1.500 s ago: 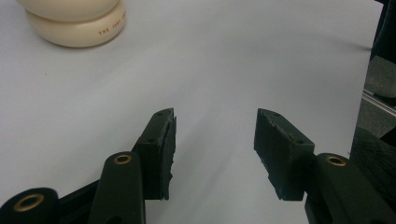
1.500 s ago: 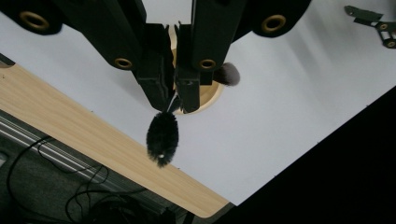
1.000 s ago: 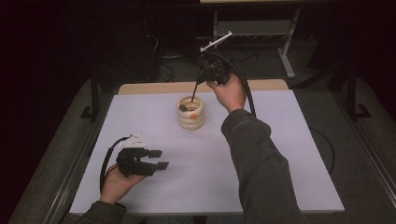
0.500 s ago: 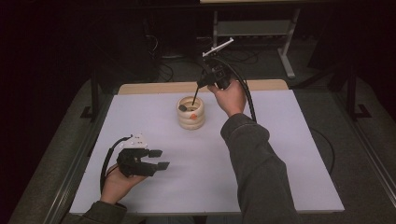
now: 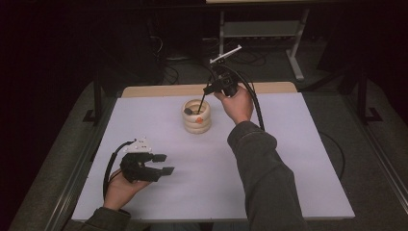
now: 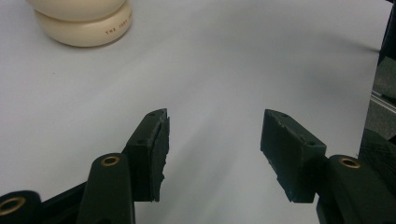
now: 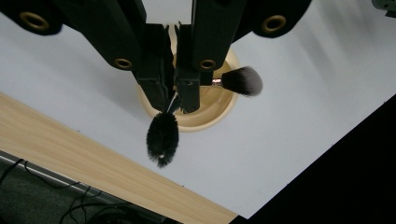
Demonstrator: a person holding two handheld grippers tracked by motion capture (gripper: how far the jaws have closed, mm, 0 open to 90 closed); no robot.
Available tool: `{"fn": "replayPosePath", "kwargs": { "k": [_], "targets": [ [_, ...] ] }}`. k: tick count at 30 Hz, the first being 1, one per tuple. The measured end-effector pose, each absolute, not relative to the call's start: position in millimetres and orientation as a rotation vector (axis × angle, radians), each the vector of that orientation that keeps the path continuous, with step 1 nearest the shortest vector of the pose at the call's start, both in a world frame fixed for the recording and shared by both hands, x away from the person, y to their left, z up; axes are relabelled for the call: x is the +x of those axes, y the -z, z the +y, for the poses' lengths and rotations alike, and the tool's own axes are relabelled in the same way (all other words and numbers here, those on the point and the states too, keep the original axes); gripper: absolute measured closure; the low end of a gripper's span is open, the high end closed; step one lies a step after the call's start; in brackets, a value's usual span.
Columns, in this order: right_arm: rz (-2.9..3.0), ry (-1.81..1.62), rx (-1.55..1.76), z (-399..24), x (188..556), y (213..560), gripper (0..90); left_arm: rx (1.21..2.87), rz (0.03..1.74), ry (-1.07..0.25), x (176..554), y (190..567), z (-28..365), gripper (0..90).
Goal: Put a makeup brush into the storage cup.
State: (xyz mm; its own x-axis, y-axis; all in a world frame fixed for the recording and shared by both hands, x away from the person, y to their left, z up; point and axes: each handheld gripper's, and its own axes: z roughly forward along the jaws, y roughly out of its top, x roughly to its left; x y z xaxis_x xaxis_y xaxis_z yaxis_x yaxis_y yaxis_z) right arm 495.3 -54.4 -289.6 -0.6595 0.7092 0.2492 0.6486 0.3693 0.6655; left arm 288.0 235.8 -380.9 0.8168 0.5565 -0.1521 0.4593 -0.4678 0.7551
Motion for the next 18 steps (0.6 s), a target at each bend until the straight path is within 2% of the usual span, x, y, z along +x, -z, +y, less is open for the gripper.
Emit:
{"fn": "replayPosePath", "kwargs": {
  "k": [18],
  "targets": [
    [2.543,-1.175,1.295,-52.0,496.1,306.0,84.4,2.137,0.75,-0.14,288.2,381.4,235.6,40.5]
  ]
}}
